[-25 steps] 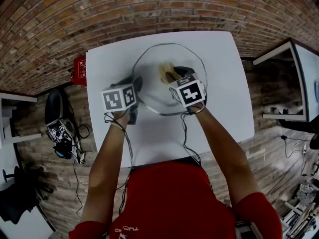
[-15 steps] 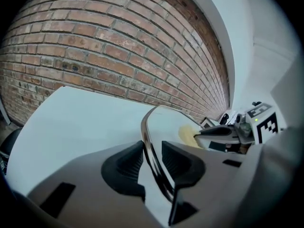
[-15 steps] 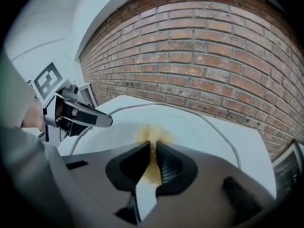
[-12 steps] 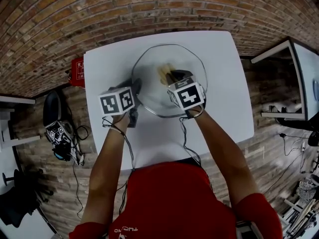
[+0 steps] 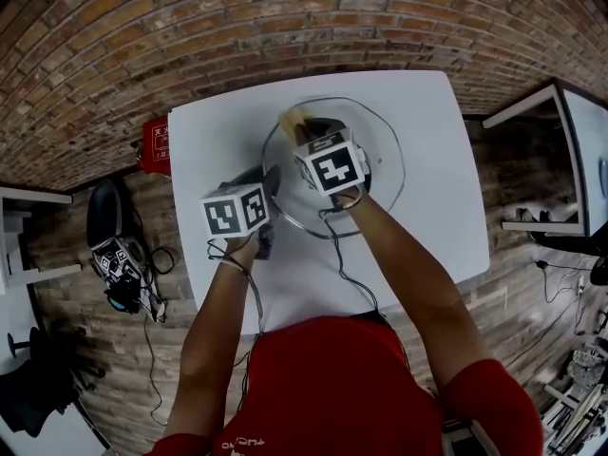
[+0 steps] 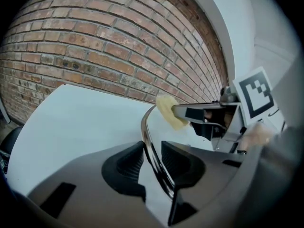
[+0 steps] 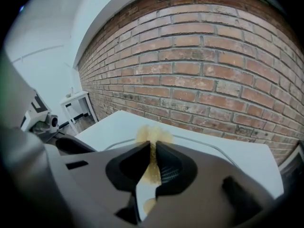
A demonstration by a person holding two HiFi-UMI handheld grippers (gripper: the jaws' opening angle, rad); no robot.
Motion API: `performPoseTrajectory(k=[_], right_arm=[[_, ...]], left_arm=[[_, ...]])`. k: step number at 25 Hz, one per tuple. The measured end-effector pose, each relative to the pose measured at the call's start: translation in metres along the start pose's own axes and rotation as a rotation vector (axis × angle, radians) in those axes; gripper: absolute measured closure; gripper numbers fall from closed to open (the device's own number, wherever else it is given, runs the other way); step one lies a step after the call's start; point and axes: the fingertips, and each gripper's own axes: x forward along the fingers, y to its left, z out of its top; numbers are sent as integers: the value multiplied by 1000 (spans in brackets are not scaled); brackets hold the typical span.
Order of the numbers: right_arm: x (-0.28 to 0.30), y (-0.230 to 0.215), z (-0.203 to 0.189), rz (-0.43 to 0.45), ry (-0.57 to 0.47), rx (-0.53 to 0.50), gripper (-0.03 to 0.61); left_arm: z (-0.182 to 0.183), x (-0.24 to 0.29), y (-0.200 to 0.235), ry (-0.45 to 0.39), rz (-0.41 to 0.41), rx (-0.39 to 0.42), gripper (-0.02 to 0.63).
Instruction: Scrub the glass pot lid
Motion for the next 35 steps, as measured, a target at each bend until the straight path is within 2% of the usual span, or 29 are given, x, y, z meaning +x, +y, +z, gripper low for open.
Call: performPoseTrajectory(k=[2, 6, 13, 17, 20, 23, 27, 30, 35], right_arm=[[8, -2, -1, -7, 10, -11, 526], [7, -31, -14, -81, 45, -21, 526], [-24, -107, -43, -241, 90, 23, 526], [-40, -123, -50, -286, 88, 45, 526], [-47, -95, -41, -242, 57, 55, 526], [-44, -37, -29, -120, 13, 81, 526], [-36, 40, -28, 20, 22, 70, 527], [-27, 61, -45, 35, 78, 32, 526], [-27, 42, -64, -16, 147, 13, 526]], left_arm=[[-1, 0, 0, 4, -1, 2, 489], [1, 1, 0, 8, -3, 8, 489], [2, 0, 2, 6, -10, 4, 489], [1, 0, 1, 10, -11, 10, 489], [0, -1, 2, 12, -10, 11, 489], [-1, -2, 2, 11, -10, 9, 489], [-1, -2, 1, 10, -9, 11, 489], [-2, -2, 1, 10, -8, 15, 489], [-1, -2, 2, 12, -10, 18, 489]])
